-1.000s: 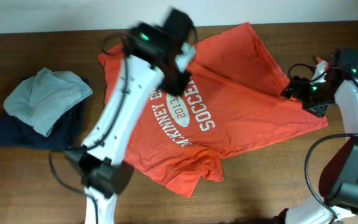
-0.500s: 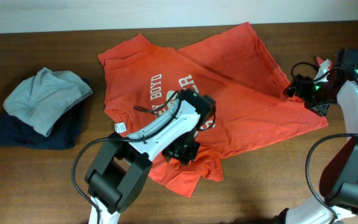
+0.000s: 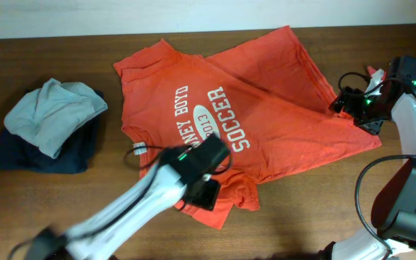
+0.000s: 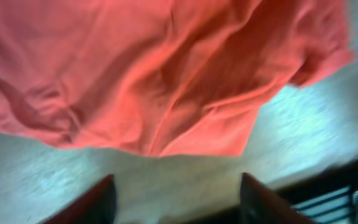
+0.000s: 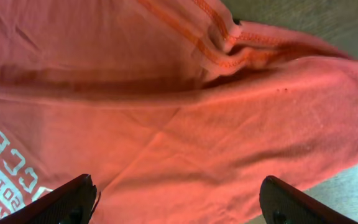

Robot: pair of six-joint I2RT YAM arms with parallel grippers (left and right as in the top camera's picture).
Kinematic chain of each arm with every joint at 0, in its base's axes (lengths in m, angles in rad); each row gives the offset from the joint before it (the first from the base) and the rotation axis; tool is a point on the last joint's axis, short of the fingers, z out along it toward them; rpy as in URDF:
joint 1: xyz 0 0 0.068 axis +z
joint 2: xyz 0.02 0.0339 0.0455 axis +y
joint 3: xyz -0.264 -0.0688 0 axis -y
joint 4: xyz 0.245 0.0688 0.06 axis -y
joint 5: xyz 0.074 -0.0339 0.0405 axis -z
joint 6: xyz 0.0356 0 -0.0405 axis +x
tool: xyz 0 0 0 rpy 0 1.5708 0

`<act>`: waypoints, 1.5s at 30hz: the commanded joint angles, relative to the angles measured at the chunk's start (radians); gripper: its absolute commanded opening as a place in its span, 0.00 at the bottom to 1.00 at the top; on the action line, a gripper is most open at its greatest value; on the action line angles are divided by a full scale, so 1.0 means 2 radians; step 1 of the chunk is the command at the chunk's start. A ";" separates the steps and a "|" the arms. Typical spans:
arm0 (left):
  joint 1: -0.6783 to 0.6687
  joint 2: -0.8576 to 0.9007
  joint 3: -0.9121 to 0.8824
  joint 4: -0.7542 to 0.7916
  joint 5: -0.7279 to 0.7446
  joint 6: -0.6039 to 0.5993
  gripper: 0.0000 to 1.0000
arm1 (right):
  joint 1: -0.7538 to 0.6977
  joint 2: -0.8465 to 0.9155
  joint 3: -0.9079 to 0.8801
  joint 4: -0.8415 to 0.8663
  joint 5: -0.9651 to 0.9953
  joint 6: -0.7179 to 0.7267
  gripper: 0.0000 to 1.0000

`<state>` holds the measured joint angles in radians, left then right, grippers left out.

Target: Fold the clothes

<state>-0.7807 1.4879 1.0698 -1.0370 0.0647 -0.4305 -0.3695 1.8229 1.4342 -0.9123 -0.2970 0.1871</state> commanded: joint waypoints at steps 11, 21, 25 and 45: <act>0.011 -0.011 -0.142 0.119 0.036 -0.031 0.71 | 0.001 -0.002 0.002 -0.012 -0.003 0.002 0.89; 0.011 0.056 -0.142 0.141 0.022 -0.051 0.71 | 0.001 -0.002 0.002 -0.018 -0.003 0.002 0.89; 0.011 0.056 -0.142 0.148 -0.004 -0.038 0.55 | 0.001 -0.002 0.002 -0.019 -0.003 0.002 0.89; 0.082 0.014 -0.142 -0.059 -0.062 -0.161 0.00 | 0.001 0.050 -0.024 -0.031 0.094 0.040 0.86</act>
<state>-0.6830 1.5764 0.7879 -1.1007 -0.0093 -0.7063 -0.3695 1.8648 1.4033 -0.9661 -0.1688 0.2134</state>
